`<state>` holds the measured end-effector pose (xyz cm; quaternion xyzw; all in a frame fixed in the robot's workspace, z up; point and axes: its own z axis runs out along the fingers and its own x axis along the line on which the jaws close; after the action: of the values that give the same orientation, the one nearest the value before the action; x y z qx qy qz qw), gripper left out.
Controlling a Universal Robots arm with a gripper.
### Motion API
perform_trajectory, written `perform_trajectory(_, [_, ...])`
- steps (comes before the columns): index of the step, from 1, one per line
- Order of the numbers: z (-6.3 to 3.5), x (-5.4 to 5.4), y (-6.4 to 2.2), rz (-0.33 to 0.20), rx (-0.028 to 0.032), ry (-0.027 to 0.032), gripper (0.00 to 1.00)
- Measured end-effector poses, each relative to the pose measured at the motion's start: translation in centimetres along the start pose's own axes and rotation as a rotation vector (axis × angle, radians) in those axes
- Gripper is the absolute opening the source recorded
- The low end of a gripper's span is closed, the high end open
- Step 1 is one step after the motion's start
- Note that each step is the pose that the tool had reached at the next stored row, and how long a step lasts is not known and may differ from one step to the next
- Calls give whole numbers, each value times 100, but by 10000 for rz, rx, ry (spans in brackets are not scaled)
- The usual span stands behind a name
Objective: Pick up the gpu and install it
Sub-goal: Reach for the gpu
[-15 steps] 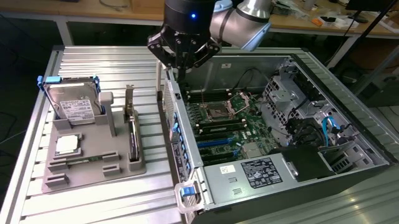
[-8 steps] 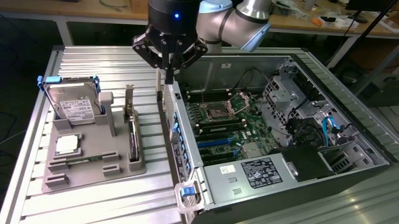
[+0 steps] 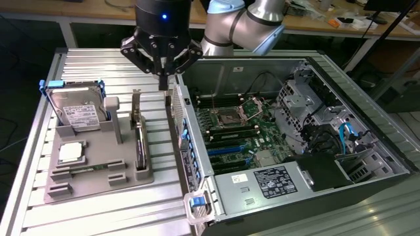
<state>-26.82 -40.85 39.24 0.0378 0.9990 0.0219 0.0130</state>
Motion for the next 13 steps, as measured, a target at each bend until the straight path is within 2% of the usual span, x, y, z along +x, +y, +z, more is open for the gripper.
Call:
perform_trajectory(8, [-5, 271, -50, 0, 0, 0, 11])
perform_trajectory(13, [-4, 347, -78, -143, -4, 6, 11])
